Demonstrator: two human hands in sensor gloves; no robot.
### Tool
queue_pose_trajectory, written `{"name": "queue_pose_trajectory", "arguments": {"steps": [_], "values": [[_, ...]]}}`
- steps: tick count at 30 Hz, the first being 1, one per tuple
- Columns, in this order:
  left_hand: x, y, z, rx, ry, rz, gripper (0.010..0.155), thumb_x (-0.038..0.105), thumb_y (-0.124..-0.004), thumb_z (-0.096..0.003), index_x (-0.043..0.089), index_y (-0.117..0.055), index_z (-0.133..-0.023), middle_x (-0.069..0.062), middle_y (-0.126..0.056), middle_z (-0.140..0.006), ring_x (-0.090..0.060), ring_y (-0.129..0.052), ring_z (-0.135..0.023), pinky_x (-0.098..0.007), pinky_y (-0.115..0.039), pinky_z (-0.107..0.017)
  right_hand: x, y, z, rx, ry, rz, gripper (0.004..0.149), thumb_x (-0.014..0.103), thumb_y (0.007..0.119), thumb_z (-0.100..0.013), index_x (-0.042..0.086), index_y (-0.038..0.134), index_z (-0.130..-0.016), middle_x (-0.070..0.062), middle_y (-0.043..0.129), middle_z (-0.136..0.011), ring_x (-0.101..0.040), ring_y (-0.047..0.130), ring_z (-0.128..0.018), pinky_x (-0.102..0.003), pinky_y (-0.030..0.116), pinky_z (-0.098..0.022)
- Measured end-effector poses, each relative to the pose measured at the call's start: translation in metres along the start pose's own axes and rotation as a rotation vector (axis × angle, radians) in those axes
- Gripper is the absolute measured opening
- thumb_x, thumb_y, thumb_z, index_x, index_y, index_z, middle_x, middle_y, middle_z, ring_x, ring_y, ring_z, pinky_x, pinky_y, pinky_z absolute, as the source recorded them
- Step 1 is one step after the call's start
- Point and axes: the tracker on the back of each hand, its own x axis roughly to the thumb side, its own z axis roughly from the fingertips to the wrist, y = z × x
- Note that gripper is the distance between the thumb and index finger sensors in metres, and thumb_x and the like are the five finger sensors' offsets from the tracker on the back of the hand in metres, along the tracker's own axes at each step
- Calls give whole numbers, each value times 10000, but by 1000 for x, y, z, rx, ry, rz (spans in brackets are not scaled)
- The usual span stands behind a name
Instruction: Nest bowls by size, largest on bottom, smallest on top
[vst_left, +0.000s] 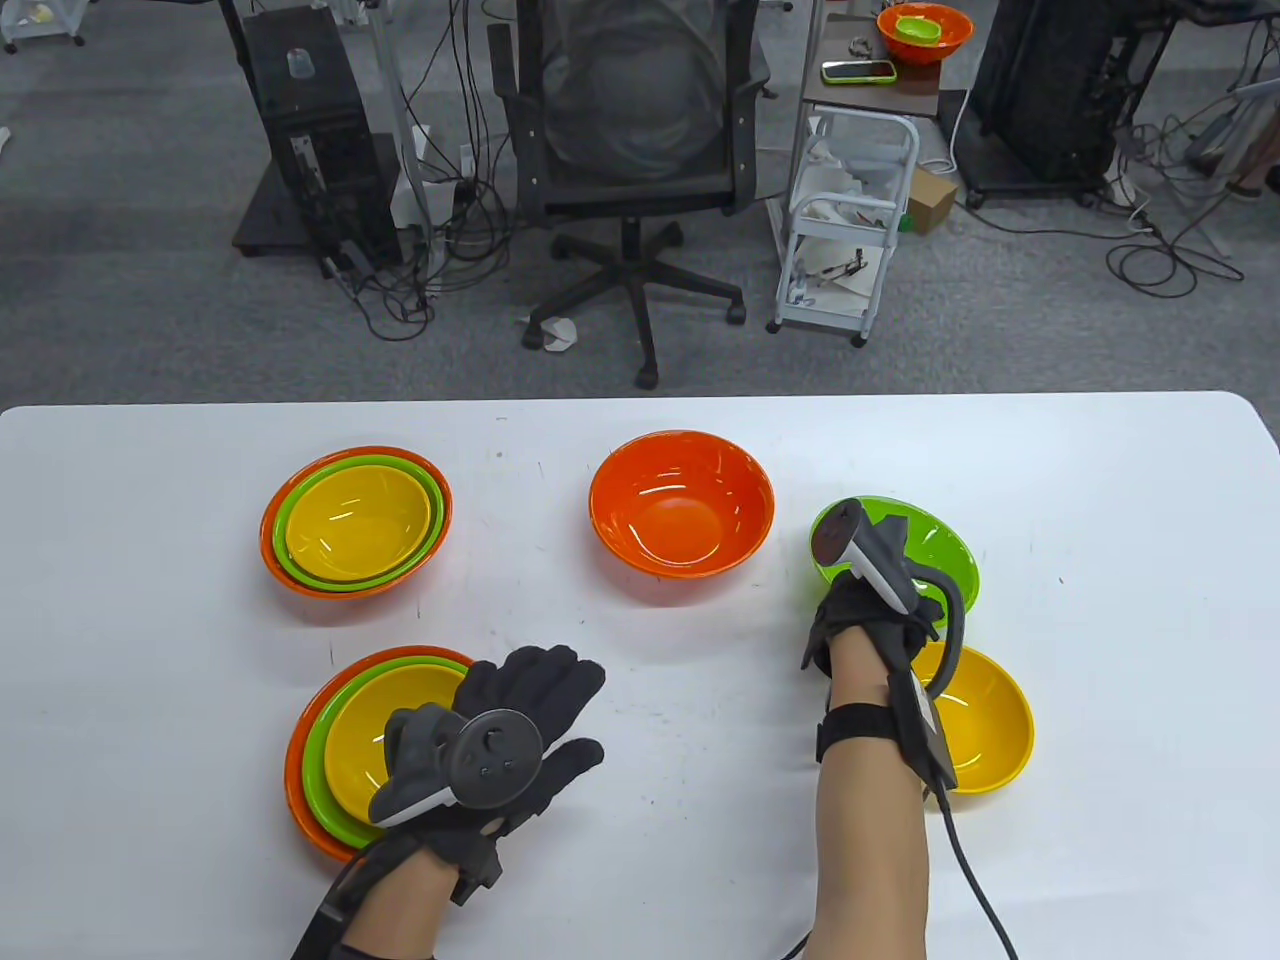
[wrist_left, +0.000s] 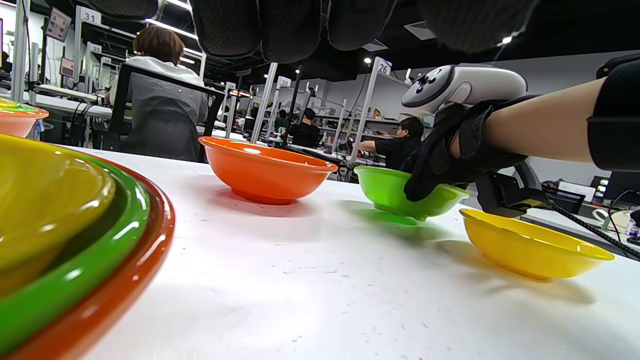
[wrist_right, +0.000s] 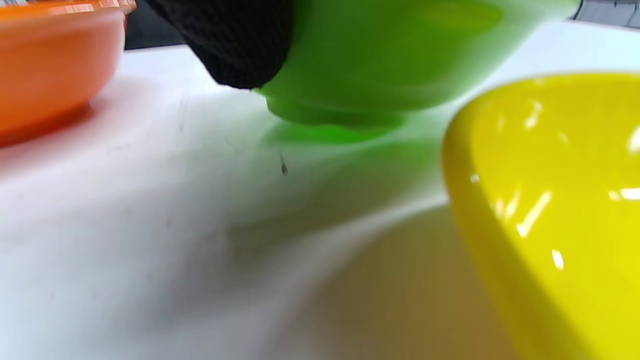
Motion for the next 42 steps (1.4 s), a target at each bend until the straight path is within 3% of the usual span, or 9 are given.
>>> {"name": "queue_pose_trajectory", "arguments": {"steps": [5,13,21,31,38,42], "values": [[-4,1,0,2,10,8,700,583,-676,-501,313,-536,-1131,-74,-592,-1193,-393,-600,-1123,-691,-520,-777,7,-16,10,-125,-50,-30,460,233,797,-480,24,802,-889,-240,857,-855,-517,799,-807,-697,550,-646],[-11,-2,-2,-1,43,16,698,576,-676,-503,306,-537,-1131,-82,-590,-1191,-400,-603,-1117,-689,-526,-772,41,-42,30,-331,-282,-90,463,224,820,-467,62,802,-900,-210,853,-874,-497,788,-829,-701,538,-657],[-20,-1,-1,4,69,30,695,575,-676,-503,304,-542,-1129,-85,-594,-1188,-398,-610,-1113,-689,-530,-770,90,-39,49,-409,-490,-48,404,211,873,-436,84,891,-818,-168,949,-785,-457,864,-779,-686,521,-677],[-25,0,0,21,82,54,694,573,-677,-503,298,-548,-1127,-84,-602,-1184,-400,-617,-1109,-687,-535,-768,136,-17,45,-397,-532,2,406,235,874,-433,107,903,-817,-151,961,-794,-448,832,-823,-684,502,-681],[-28,2,2,27,87,70,693,574,-676,-503,298,-549,-1126,-85,-602,-1184,-398,-618,-1109,-687,-536,-767,146,5,34,-360,-529,23,407,240,876,-431,111,907,-816,-144,970,-786,-442,842,-817,-684,529,-670],[-28,2,1,23,91,81,693,571,-677,-505,296,-548,-1128,-86,-602,-1183,-399,-618,-1109,-687,-536,-767,147,7,31,-346,-519,-10,424,250,851,-443,120,889,-844,-152,958,-799,-450,831,-824,-684,528,-668]]}}
